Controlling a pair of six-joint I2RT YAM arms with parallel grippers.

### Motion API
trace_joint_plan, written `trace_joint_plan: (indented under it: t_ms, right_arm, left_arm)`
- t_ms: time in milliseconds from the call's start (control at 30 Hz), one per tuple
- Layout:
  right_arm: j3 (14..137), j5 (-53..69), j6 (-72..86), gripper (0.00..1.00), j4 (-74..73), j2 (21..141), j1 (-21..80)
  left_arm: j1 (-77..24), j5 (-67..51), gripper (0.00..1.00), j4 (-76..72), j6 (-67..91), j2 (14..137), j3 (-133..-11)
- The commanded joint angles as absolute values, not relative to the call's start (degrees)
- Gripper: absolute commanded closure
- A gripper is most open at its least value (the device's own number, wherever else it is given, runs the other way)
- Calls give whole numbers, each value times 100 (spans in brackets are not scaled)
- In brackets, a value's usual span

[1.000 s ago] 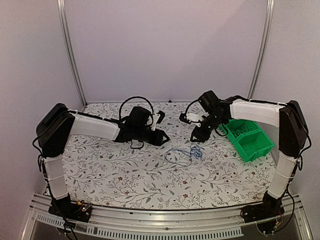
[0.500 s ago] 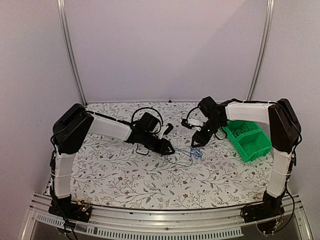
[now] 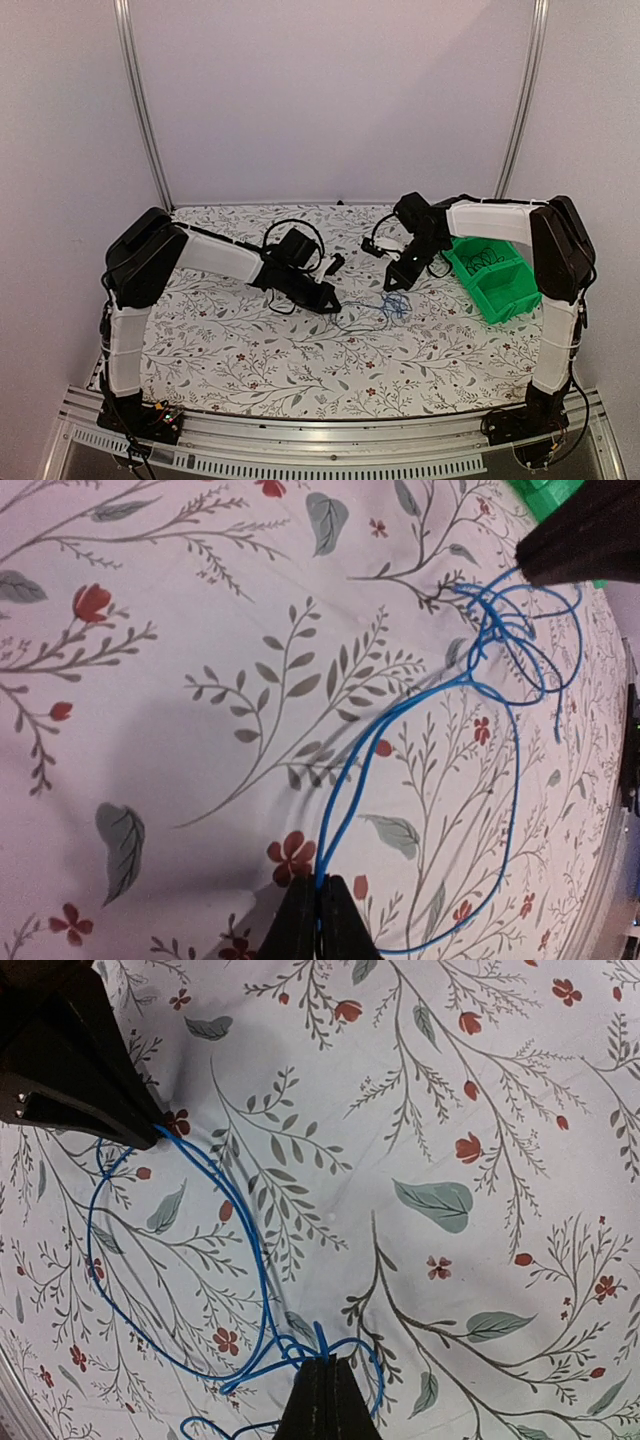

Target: Untangle the cables

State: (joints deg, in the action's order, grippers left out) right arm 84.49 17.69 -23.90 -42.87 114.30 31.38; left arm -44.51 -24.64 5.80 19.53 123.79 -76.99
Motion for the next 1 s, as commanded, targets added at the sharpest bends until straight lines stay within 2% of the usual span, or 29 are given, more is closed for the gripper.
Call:
trace_joint_plan:
  t_ms: [0, 267, 467, 733, 967]
  right_arm:
    - [8903, 1515, -2516, 100, -4394, 11165, 2676]
    - [9529, 1246, -2471, 100, -4135, 10768, 1464]
    - [9607, 651, -2656, 100, -3884, 10836, 1236]
    - [9834, 444, -2683, 100, -3764, 10935, 1222]
    - [9510, -250, -2784, 100, -3358, 11009, 1228]
  left_arm:
    - [-4399, -1764, 100, 967, 1938, 11657, -7106]
    - [-3314, -780, 100, 1661, 2519, 9741, -5503]
    - [-2284, 447, 100, 2708, 2807, 7903, -5099]
    - [-1678, 1678, 100, 3808, 2394, 6783, -6003]
    - [-1160, 2822, 100, 4819, 1576, 6296, -7641]
